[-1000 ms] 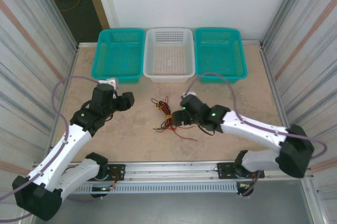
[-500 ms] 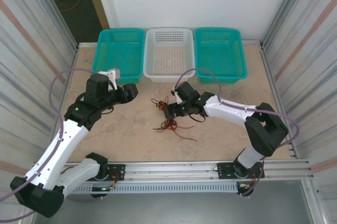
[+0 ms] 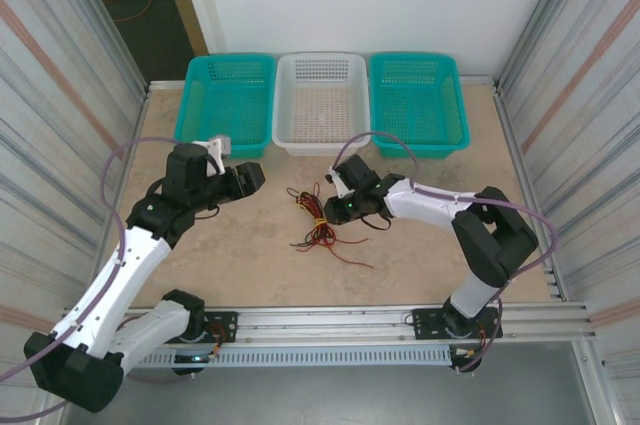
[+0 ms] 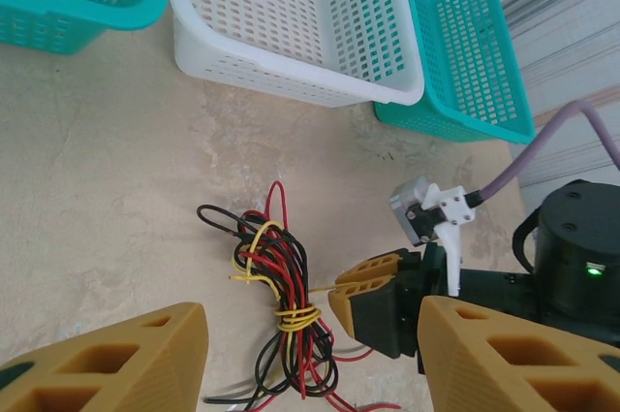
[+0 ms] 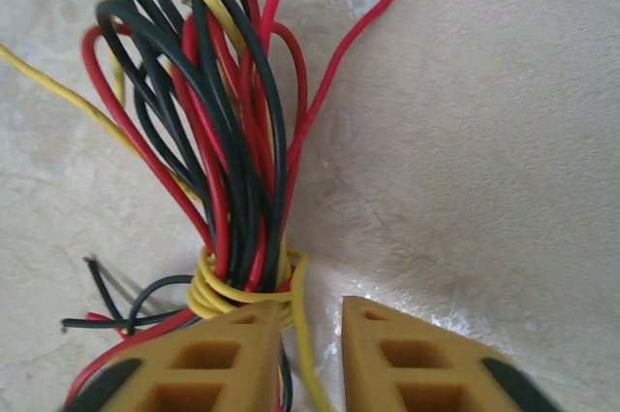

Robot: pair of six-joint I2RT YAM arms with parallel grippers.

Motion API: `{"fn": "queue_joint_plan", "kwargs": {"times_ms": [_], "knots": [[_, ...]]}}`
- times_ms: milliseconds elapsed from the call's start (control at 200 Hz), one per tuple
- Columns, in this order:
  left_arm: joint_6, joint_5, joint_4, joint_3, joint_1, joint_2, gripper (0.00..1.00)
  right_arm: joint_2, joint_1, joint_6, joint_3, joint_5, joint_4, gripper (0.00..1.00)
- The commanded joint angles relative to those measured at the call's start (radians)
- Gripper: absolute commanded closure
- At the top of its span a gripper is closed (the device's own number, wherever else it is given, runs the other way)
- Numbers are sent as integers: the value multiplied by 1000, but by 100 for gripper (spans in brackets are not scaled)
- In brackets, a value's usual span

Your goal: Untangle the cables

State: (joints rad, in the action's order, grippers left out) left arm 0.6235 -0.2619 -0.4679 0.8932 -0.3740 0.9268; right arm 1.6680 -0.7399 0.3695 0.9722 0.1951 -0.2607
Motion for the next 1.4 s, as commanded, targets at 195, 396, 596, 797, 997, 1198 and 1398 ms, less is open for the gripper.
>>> {"fn": "queue_joint_plan", "kwargs": {"times_ms": [195, 396, 596, 797, 997, 1198, 1398], "knots": [[12, 22, 0, 1, 4, 4, 27, -37, -6, -62, 72, -11, -56, 100], [-32, -62, -28, 68, 104, 10, 4, -173, -48, -186, 182, -39, -213, 100], [-93, -390, -66, 268, 265, 124, 1, -255, -84, -329, 415, -65, -401, 100], [15, -618, 89, 343, 215, 188, 1, -212, -90, -431, 642, -36, -553, 100], [0, -684, 118, 335, 199, 230, 1, -210, -113, -440, 711, 9, -537, 100], [-3, -746, 166, 288, 151, 263, 1, -189, -131, -454, 750, 41, -557, 100], [-18, -778, 184, 244, 133, 257, 1, -162, -145, -482, 799, 40, -579, 100]]}}
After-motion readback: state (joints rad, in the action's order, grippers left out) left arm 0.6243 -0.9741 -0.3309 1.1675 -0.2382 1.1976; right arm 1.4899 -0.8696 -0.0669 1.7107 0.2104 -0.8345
